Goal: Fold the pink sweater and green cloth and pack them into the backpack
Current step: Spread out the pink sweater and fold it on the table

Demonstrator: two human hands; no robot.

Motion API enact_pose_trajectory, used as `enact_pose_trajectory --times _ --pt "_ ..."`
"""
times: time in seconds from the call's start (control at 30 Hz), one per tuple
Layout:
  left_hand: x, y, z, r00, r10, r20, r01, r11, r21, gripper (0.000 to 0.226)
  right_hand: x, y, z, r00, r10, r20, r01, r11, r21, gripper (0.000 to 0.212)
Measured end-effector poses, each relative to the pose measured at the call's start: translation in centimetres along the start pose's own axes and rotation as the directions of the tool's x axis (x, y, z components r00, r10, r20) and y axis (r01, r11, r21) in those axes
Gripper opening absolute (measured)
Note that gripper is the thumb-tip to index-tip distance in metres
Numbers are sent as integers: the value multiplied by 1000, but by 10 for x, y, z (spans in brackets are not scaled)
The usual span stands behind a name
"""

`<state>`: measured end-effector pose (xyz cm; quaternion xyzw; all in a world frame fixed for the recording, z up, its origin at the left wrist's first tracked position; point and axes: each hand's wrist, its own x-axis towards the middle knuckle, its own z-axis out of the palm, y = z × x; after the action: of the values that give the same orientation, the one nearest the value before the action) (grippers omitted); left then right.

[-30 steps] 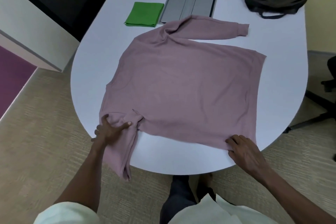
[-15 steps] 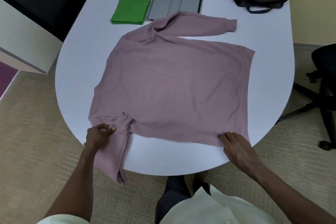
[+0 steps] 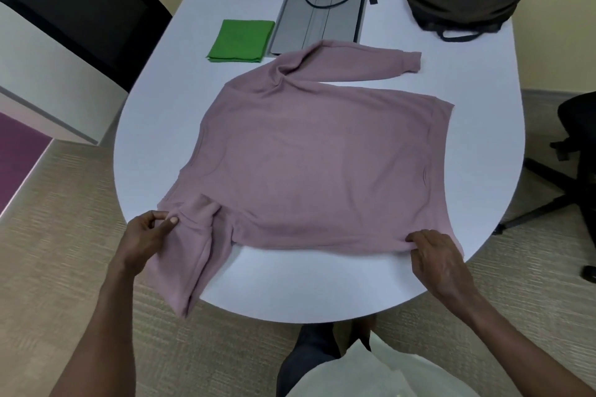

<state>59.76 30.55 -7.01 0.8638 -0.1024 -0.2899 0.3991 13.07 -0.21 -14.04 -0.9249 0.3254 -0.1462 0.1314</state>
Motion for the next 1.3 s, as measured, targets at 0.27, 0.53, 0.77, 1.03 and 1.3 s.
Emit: enact_pose_trajectory --times 0.27,0.53,0.77,1.03,1.3 --pt "20 45 -4 991 125 -41 -125 992 -14 15 33 -1 -19 988 101 -113 -90 991 95 20" --pt "53 98 -15 992 124 4 -124 992 -38 22 85 4 -49 966 242 -93 -224 959 172 19" --pt "143 161 5 994 24 104 -34 995 96 13 164 44 -48 914 360 185 -379 922 77 18" --pt "208 136 91 990 137 -23 -123 945 304 45 193 65 16 909 389 149 -319 880 -351 44" --pt "188 74 58 997 61 -48 -45 957 288 67 149 28 60 935 307 175 -216 888 -405 36"
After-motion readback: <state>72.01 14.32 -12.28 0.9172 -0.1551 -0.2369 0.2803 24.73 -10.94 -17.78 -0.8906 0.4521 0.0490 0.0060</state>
